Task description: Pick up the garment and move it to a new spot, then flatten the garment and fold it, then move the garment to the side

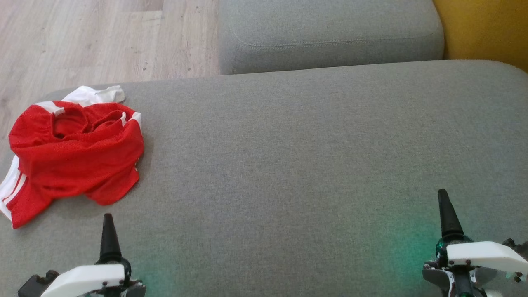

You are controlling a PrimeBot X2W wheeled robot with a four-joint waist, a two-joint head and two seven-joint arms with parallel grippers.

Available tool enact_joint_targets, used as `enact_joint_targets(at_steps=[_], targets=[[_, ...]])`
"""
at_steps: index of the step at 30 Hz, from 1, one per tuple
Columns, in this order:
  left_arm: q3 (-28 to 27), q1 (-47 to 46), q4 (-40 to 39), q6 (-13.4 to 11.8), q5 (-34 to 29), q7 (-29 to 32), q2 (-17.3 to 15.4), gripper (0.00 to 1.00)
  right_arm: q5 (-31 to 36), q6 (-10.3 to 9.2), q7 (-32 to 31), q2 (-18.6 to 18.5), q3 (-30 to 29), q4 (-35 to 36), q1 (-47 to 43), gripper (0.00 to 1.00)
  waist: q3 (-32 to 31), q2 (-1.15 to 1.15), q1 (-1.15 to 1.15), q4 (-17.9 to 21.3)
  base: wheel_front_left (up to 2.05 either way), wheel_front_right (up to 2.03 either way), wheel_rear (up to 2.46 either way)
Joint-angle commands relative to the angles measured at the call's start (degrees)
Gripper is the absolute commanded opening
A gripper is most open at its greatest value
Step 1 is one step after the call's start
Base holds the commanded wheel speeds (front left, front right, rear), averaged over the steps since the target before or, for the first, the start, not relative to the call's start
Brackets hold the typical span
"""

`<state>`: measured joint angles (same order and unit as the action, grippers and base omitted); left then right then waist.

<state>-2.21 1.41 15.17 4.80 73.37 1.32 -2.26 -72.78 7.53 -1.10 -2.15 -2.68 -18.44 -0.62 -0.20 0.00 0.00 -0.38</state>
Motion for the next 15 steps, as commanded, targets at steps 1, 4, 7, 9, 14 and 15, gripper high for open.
enact_joint_targets(at_steps=[1,4,7,9,14,15], targets=[[-0.38,-1.41,-2.31,-0.13,-1.31,-0.67,-0.33,1.0,1.3,-0.01,0.56,-0.29,0.57,2.17,2.54,1.0,-0.05,0.0,0.0,-0.02,0.0,0.0,0.0],[-0.03,-1.13,-3.14,-0.62,-4.37,-1.35,-0.35,1.0,4.07,-0.01,1.23,-0.31,1.32,2.5,2.5,1.0,-0.28,0.0,0.0,-0.13,0.0,0.0,0.0],[0.23,-0.94,-3.73,-0.95,-6.73,-1.86,-0.36,1.0,6.19,-0.01,1.74,-0.32,2.0,2.76,2.52,1.0,-0.42,0.0,0.0,-0.17,0.0,0.0,0.0],[0.37,-0.81,-4.11,-1.16,-8.14,-2.2,-0.36,1.0,7.46,-0.01,2.08,-0.33,2.3,2.86,2.53,1.0,-0.5,0.0,0.0,-0.2,0.0,0.0,0.0],[0.64,-0.47,-5.05,-1.62,-11.72,-3.06,-0.38,1.0,10.61,-0.02,2.92,-0.36,3.09,3.15,2.54,1.0,-0.74,0.0,0.0,-0.28,0.0,0.0,0.0],[0.68,-0.39,-5.24,-1.71,-12.41,-3.23,-0.38,1.0,11.25,-0.02,3.09,-0.36,3.26,3.19,2.54,1.0,-0.78,0.0,0.0,-0.3,0.0,0.0,0.0]])
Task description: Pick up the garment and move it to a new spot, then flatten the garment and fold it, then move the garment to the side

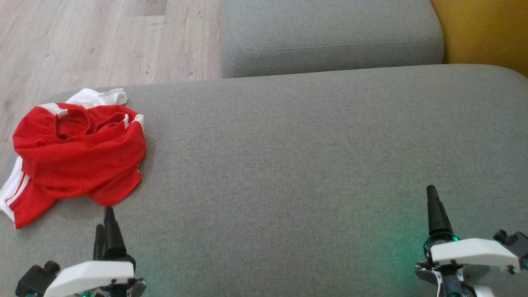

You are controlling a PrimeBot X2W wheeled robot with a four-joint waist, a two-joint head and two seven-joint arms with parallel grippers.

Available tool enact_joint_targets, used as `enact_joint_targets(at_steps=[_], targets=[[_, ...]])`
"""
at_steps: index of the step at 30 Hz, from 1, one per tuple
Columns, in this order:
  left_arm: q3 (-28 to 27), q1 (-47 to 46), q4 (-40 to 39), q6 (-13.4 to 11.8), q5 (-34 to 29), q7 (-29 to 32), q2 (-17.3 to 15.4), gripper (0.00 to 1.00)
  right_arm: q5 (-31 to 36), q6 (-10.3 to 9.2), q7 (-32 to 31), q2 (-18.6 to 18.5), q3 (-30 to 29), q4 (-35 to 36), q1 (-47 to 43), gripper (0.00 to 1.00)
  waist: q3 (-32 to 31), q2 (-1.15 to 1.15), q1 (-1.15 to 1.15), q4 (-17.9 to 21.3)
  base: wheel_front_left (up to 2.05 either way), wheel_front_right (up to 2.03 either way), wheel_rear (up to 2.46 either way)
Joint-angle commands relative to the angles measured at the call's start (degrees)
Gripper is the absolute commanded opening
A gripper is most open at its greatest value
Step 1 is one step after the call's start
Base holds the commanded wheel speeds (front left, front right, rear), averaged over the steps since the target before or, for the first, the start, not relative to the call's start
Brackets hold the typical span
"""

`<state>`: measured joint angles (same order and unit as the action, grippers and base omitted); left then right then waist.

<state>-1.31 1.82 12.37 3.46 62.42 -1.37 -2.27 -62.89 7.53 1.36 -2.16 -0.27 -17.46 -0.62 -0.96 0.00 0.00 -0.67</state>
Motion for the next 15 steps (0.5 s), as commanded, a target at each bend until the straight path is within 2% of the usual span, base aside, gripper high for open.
enact_joint_targets(at_steps=[1,15], targets=[[-0.12,-0.66,-2.84,-0.55,-2.79,-0.87,-0.38,1.0,2.65,-0.02,0.97,-0.36,1.18,2.32,2.55,1.0,-0.11,0.0,0.0,-0.06,0.0,0.0,0.0],[0.61,-0.03,-5.07,-1.8,-11.73,-3.09,-0.42,1.0,11.12,-0.02,3.17,-0.42,3.54,2.73,2.86,1.0,-0.46,0.0,0.0,-0.47,0.0,0.0,0.0]])
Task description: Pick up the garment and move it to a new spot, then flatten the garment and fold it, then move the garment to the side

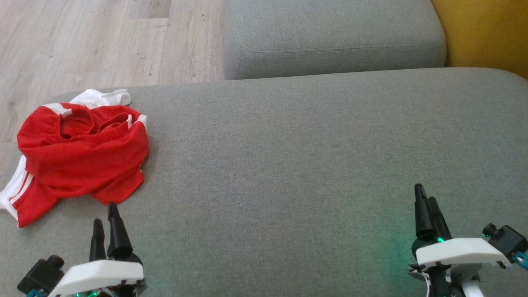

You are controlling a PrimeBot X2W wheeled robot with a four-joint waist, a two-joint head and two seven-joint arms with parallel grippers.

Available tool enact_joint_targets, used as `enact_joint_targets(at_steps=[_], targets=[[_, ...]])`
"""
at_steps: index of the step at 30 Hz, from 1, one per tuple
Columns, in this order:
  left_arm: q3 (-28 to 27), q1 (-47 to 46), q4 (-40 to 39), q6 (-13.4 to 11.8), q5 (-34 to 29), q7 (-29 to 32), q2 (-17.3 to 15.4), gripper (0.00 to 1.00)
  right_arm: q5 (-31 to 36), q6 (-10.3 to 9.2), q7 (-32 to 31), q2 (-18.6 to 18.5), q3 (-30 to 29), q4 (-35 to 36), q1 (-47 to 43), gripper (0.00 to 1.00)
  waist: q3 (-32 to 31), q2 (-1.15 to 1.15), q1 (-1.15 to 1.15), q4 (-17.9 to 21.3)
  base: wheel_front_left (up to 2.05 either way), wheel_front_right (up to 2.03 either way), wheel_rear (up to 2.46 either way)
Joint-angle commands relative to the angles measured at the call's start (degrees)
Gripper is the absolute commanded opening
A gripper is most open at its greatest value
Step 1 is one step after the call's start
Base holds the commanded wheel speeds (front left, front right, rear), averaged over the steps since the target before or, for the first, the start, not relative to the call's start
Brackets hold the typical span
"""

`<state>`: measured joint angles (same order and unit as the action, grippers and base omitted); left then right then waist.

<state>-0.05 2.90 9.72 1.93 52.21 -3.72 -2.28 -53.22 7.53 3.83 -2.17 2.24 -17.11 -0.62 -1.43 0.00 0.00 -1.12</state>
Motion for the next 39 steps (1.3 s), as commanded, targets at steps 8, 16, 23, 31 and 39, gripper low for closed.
enact_joint_targets(at_steps=[8,16,23,31,39], targets=[[-0.05,-0.73,-3.64,-1.06,-7.48,-2.09,-0.43,1.0,6.79,-0.02,2.04,-0.45,2.16,2.86,3.01,1.0,0.04,0.0,0.0,0.0,0.0,0.0,0.0],[0.7,-0.47,-4.69,-1.68,-13.57,-3.45,-0.45,1.0,12.99,-0.03,3.4,-0.49,3.7,3.17,3.2,1.0,-0.13,0.0,0.0,-0.17,0.0,0.0,0.0],[1.37,-0.05,-5.97,-2.31,-19.77,-4.82,-0.48,1.0,19.63,-0.03,4.75,-0.53,5.25,3.77,3.53,1.0,-0.37,0.0,0.0,-0.29,0.0,0.0,0.0],[1.94,0.3,-7.12,-2.86,-25.64,-6.18,-0.5,1.0,25.16,-0.03,6.1,-0.56,6.51,4.07,3.75,1.0,-0.67,0.0,0.0,-0.36,0.0,0.0,0.0],[2.34,0.69,-7.93,-3.39,-30.87,-7.36,-0.53,1.0,29.81,-0.03,7.28,-0.6,7.44,4.29,3.8,1.0,-1.08,0.0,0.0,-0.46,0.0,0.0,0.0]])
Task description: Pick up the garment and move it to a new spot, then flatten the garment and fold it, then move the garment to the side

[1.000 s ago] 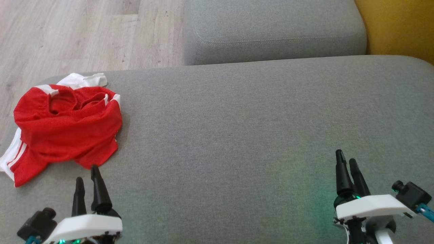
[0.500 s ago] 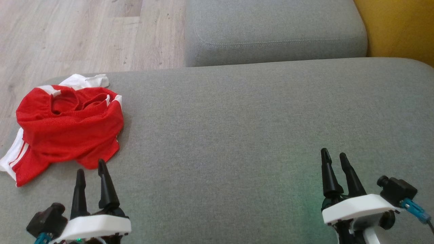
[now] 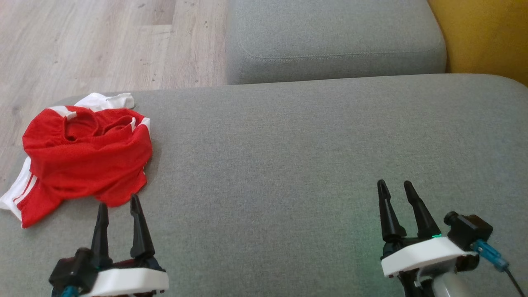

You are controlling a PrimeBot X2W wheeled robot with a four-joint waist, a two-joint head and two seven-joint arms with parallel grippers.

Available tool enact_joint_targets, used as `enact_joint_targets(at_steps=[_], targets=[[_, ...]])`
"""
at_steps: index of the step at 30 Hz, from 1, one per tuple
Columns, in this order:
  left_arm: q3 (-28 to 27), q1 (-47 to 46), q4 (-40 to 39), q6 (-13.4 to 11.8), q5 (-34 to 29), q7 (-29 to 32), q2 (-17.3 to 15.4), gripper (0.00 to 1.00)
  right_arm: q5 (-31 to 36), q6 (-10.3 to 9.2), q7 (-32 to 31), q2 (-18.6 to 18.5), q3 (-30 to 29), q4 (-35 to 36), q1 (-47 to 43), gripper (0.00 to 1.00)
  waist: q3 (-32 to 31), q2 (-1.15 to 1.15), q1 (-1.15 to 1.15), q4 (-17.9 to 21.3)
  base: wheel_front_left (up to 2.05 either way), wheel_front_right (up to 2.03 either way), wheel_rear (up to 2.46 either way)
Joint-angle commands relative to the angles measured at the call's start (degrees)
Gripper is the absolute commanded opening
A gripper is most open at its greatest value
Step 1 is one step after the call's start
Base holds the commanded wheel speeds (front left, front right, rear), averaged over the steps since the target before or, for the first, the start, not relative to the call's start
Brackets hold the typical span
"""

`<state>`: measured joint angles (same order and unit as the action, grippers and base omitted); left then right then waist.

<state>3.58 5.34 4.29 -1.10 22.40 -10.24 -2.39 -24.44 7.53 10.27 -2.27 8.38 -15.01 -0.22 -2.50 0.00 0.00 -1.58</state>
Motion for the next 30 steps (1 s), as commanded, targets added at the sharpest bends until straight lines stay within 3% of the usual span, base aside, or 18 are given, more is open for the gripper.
enact_joint_targets(at_steps=[1,23,30], targets=[[-1.22,-1.71,-2.64,-0.43,-1.92,-1.01,-0.42,1.0,1.63,-0.04,1.01,-0.5,1.4,2.23,3.4,1.0,-0.09,0.0,0.0,-0.02,0.0,0.0,0.0],[-0.08,0.32,-3.17,-2.91,-20.86,-4.75,-0.53,1.0,12.31,-0.04,4.73,-0.61,2.24,-1.09,2.84,1.0,-1.92,0.0,0.0,-0.45,0.0,0.0,0.0],[-0.12,0.08,-1.3,-3.85,-21.56,-4.75,-0.53,1.0,13.57,-0.04,4.73,-0.61,1.23,-1.85,2.69,1.0,-1.55,0.0,0.0,-0.54,0.0,0.0,0.0]])
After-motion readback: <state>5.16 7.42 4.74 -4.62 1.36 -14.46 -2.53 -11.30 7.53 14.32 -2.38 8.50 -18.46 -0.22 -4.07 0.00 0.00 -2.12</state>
